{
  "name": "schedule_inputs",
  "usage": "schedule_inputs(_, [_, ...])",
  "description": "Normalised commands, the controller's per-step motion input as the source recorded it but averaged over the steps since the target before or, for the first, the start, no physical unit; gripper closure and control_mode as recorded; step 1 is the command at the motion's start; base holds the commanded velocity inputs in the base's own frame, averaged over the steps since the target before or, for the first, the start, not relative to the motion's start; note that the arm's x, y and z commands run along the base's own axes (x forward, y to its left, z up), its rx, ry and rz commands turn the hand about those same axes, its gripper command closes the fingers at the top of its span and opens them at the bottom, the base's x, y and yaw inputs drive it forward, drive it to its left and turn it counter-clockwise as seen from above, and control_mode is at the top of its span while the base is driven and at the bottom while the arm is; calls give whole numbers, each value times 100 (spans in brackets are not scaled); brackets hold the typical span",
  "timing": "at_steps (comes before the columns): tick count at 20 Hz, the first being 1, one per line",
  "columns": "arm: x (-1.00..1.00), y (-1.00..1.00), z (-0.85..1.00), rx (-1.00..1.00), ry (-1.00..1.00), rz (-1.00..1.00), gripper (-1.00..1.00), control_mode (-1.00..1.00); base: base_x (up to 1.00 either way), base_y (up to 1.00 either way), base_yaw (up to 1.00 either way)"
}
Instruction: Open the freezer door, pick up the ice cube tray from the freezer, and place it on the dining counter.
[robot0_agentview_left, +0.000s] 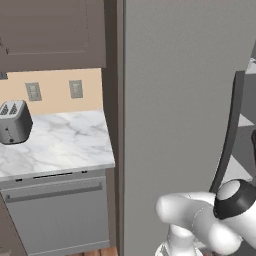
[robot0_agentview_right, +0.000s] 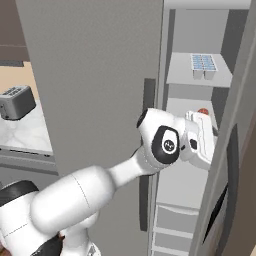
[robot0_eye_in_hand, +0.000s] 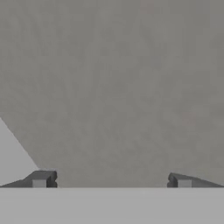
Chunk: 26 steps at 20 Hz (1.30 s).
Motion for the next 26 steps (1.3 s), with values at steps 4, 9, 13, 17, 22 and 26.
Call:
schedule_inputs(4, [1, -57, -21, 0, -9, -2, -100, -100, 0, 0, 0])
schedule_inputs(9, [0, -57, -6, 0, -4, -1, -100, -100, 0, 0, 0])
schedule_inputs(13, [0, -55, 0, 0, 0, 0, -100, -100, 0, 0, 0])
schedule_inputs(17, [0, -28, 0, 0, 0, 0, -100, -100, 0, 0, 0])
schedule_inputs(22, [-27, 29, 5, -3, 0, 3, -100, -100, 0, 0, 0])
schedule_inputs(26, [-65, 66, 30, -4, 0, 13, -100, -100, 0, 0, 0])
